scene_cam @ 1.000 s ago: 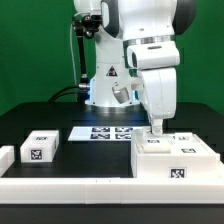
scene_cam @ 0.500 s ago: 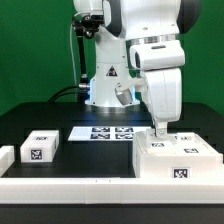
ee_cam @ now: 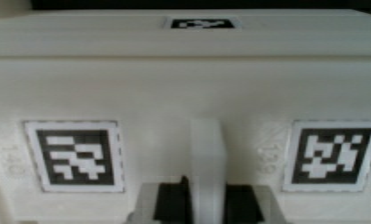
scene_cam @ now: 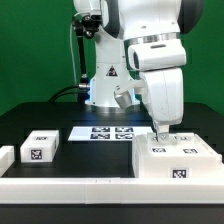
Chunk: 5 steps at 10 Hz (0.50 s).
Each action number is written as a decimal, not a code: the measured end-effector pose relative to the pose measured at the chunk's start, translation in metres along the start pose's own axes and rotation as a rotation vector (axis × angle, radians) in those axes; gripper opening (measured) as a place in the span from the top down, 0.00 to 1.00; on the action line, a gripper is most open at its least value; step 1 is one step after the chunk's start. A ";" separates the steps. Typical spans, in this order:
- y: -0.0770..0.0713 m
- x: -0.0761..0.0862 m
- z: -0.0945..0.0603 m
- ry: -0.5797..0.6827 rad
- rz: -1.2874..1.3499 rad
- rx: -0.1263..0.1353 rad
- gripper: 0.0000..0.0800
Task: Assemble cabinet
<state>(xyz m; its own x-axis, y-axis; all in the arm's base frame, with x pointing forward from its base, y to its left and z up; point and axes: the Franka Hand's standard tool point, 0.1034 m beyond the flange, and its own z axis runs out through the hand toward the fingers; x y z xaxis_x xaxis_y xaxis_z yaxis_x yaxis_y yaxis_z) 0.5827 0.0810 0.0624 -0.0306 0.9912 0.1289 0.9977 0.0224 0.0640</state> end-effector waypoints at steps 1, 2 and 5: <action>0.001 0.001 0.001 0.001 0.001 0.000 0.92; 0.001 0.000 0.001 0.001 0.001 0.000 0.92; 0.001 0.000 0.001 0.001 0.002 0.000 0.92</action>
Offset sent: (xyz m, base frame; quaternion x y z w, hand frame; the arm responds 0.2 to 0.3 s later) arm 0.0000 0.0000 0.0000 0.0000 0.0000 0.0000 1.0000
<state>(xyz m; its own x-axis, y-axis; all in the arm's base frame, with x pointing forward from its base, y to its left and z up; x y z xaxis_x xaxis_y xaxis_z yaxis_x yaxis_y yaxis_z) 0.5835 0.0815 0.0615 -0.0291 0.9910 0.1305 0.9977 0.0209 0.0639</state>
